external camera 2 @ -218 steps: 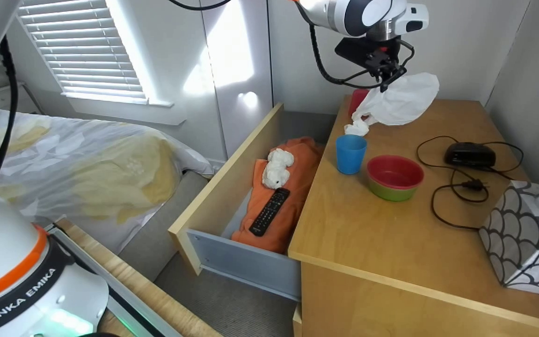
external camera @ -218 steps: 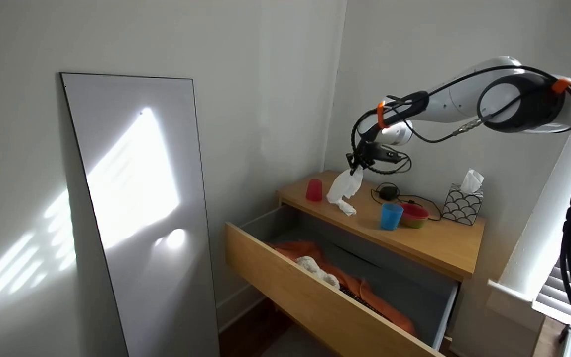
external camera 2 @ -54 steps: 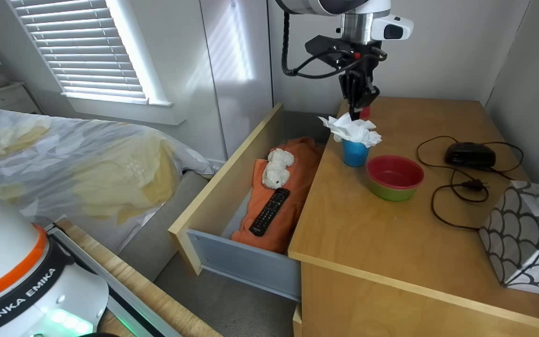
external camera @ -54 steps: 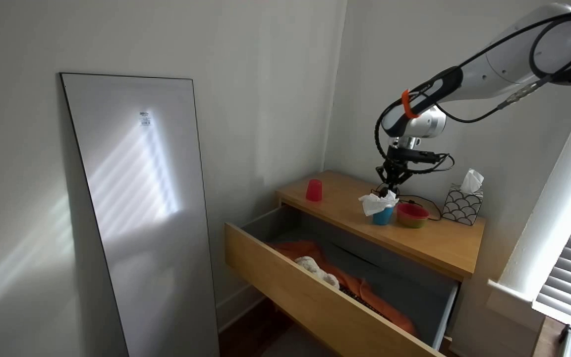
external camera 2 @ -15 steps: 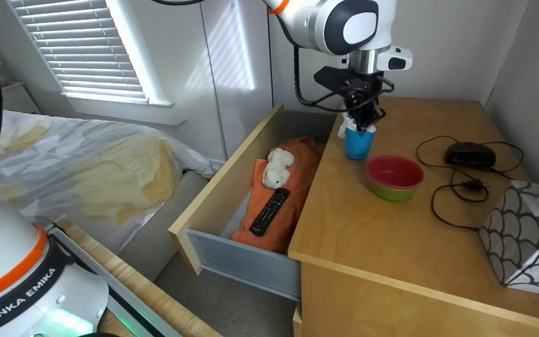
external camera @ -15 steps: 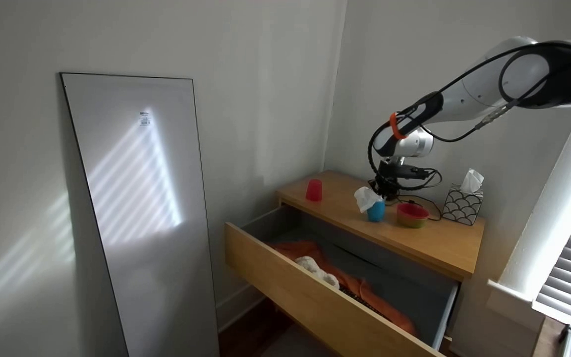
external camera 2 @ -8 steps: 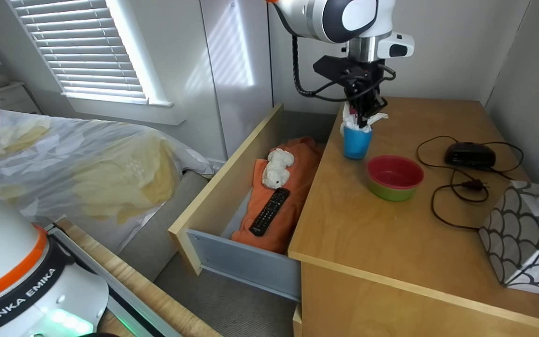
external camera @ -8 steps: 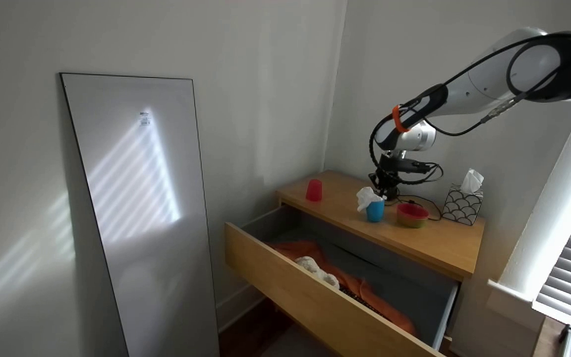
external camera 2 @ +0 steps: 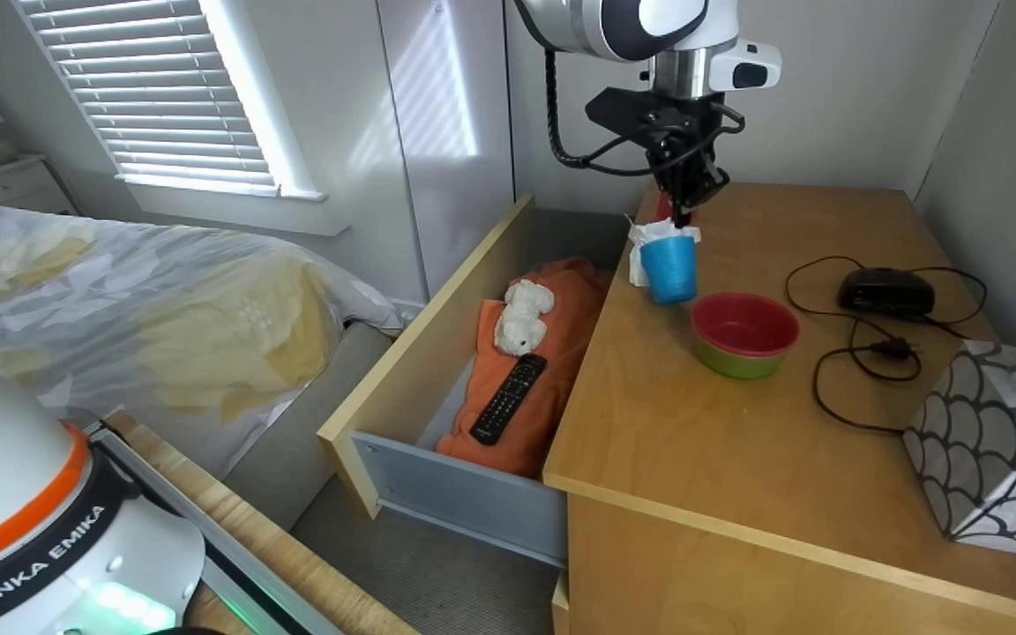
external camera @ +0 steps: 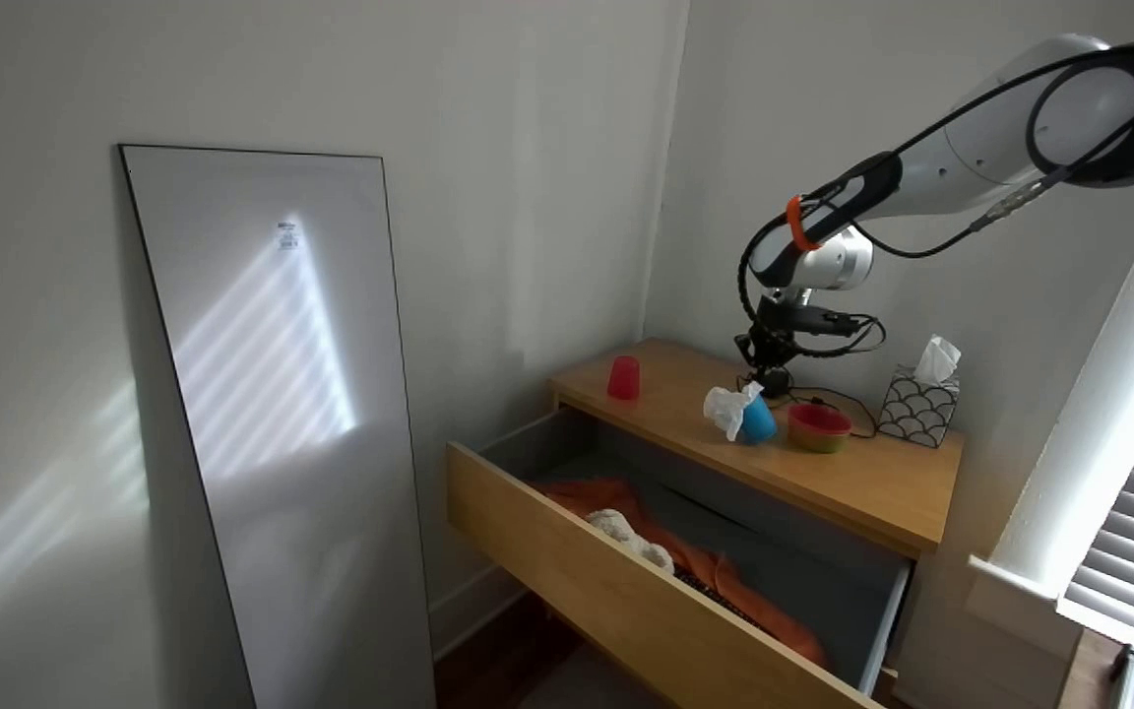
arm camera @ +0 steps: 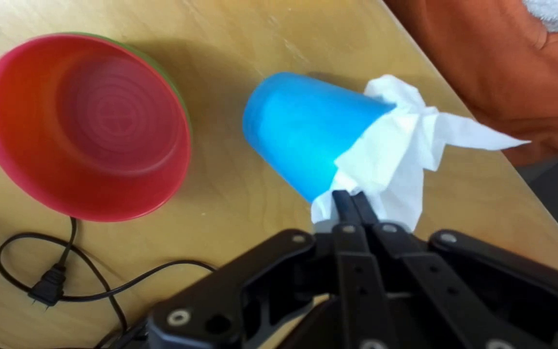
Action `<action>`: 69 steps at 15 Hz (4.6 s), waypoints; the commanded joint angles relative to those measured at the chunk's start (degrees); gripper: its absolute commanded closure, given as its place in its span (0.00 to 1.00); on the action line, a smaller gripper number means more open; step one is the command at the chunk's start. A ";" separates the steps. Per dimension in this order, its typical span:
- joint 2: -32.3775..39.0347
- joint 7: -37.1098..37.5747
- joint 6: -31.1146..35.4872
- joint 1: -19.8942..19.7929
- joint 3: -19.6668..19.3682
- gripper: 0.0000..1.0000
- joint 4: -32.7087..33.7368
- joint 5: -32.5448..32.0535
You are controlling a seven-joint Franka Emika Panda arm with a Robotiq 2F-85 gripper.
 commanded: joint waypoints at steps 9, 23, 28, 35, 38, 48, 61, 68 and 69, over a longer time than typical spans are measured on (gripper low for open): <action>-1.71 -1.35 -0.42 -0.53 0.81 0.34 -3.19 1.14; 9.06 3.74 -1.51 3.15 -2.14 0.39 12.60 -6.52; 14.63 6.67 -2.32 4.09 -3.41 0.37 17.96 -8.56; 19.59 8.50 -3.72 4.27 -3.64 0.39 22.96 -8.42; 20.49 8.65 -4.63 4.02 -3.50 0.36 24.80 -8.12; 22.99 11.34 -6.54 4.44 -5.14 0.70 27.70 -9.23; 22.82 12.20 -7.32 3.84 -4.25 0.99 27.79 -7.91; 17.95 11.72 -3.65 3.00 -2.88 0.99 24.93 -5.76; 16.99 11.65 -2.46 2.88 -2.71 0.99 24.10 -5.40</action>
